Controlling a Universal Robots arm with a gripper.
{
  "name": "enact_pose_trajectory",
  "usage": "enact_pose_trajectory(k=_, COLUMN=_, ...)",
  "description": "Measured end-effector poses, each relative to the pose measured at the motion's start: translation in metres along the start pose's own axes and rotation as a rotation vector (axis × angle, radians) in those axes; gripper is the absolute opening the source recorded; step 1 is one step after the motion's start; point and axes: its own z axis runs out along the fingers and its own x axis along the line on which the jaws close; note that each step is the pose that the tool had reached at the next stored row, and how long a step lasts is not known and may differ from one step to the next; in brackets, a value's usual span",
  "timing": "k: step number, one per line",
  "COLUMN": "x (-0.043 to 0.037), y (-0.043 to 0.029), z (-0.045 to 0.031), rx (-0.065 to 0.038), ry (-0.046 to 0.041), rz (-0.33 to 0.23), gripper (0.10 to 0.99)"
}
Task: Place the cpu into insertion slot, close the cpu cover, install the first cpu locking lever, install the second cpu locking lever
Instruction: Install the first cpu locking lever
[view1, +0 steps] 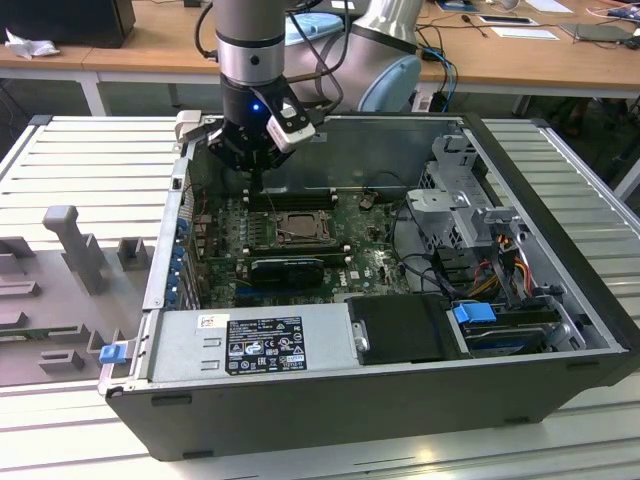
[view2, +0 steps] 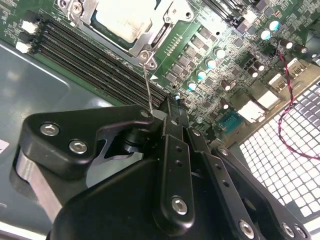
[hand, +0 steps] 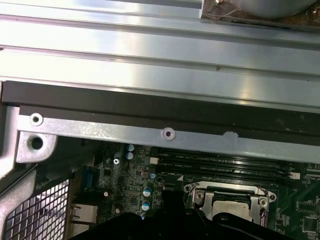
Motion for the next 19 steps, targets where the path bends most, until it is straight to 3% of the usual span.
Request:
enact_pose_trajectory(k=14, x=-0.0134, y=-0.0014, z=0.0006, rx=0.0, ry=0.0, rz=0.0, gripper=0.106)
enact_pose_trajectory(k=19, x=-0.0252, y=-0.0025, z=0.0005, rx=0.0, ry=0.0, rz=0.001, gripper=0.106)
